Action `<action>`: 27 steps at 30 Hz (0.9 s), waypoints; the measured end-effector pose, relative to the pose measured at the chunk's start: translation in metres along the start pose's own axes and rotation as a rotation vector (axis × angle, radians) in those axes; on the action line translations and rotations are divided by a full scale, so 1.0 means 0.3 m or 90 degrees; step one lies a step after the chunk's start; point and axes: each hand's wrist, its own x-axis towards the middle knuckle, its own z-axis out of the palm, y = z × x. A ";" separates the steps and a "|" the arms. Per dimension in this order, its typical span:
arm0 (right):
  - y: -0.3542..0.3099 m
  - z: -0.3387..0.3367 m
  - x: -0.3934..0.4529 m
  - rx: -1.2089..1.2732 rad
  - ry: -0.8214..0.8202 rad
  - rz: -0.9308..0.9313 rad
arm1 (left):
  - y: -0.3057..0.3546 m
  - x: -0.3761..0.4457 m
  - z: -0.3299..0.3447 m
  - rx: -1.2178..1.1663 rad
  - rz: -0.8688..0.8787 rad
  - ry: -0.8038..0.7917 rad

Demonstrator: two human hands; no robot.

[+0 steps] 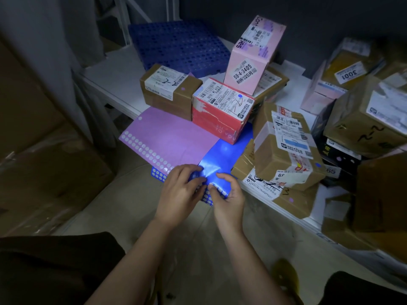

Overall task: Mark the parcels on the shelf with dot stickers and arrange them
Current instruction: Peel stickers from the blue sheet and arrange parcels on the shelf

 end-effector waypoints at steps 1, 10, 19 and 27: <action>-0.003 -0.002 0.002 0.002 -0.004 -0.001 | -0.002 0.002 0.001 0.002 0.001 -0.002; 0.005 -0.003 0.002 -0.005 0.002 -0.008 | 0.001 0.015 -0.011 -0.024 0.009 0.002; -0.005 -0.005 0.009 0.012 -0.016 -0.012 | 0.005 0.007 0.002 -0.049 -0.036 0.005; 0.027 -0.006 0.013 -0.010 0.006 -0.020 | 0.016 0.011 -0.005 -0.057 -0.072 0.032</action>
